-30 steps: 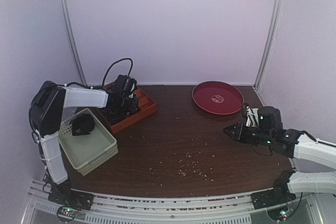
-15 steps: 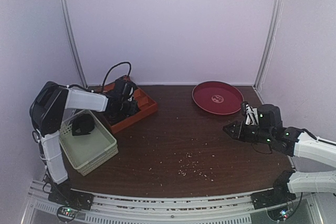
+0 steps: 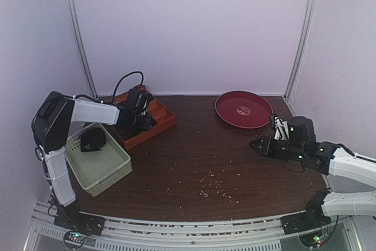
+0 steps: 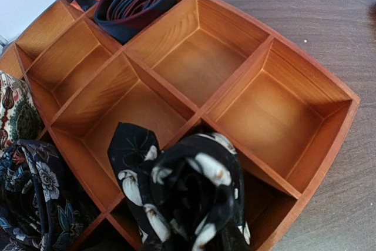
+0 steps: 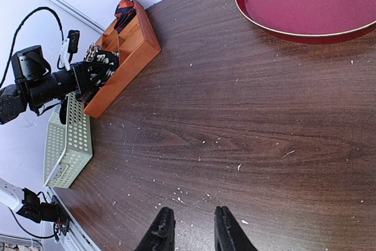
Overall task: Roll the ties
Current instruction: Place the tie in the storage box.
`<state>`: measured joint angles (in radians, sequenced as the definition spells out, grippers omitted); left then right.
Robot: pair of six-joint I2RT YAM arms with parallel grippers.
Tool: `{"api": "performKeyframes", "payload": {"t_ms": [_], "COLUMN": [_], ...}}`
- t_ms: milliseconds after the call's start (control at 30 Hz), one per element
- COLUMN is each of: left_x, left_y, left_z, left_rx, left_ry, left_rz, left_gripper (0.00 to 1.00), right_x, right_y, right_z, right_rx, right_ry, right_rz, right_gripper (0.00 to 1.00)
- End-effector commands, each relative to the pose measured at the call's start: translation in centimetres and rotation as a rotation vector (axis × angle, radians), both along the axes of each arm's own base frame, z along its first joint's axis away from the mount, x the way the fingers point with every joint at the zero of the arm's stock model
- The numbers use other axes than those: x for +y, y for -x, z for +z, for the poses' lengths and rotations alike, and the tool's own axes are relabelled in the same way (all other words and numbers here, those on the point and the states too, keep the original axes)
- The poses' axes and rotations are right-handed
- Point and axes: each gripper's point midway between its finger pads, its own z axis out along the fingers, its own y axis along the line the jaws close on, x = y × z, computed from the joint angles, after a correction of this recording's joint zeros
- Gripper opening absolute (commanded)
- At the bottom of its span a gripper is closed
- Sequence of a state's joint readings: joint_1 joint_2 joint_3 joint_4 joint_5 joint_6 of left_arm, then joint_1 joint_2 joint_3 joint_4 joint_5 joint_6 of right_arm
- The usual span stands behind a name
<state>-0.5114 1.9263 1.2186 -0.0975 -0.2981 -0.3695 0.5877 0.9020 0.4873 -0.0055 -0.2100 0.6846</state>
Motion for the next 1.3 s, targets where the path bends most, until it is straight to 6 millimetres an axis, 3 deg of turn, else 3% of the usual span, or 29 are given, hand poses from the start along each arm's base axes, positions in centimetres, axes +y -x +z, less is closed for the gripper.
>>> {"api": "performKeyframes", "payload": {"t_ms": [0,300,567,867,1033,1267], "left_x": [1.1,-0.1,-0.8,0.1,0.0,-0.9], "left_y": [1.4,0.2,0.5,1.2,1.3,0.9], "left_z": [-1.6,-3.7,-6.8,-7.5,-6.7,-4.9], "left_rx": [0.090,0.112,0.154,0.180,0.173,0.148], "left_ry": [-0.033,-0.046,-0.023,-0.042,-0.022,0.003], "left_rz": [0.025,-0.023,-0.046,-0.005,-0.001,-0.043], "left_gripper": [0.22,0.22,0.22,0.22,0.22,0.37], "right_x": [-0.1,0.1,-0.2,-0.1,-0.1,-0.1], "right_y": [0.0,0.1,0.3,0.2,0.1,0.2], "right_z": [0.0,-0.6,-1.1,-1.3,-1.3,-1.1], "right_rx": [-0.010,0.000,0.002,0.002,0.002,-0.002], "right_ry": [0.006,0.006,0.022,0.028,0.026,0.020], "right_rz": [-0.008,-0.005,-0.012,-0.012,-0.011,-0.015], "right_gripper": [0.26,0.26,0.26,0.26,0.26,0.26]}}
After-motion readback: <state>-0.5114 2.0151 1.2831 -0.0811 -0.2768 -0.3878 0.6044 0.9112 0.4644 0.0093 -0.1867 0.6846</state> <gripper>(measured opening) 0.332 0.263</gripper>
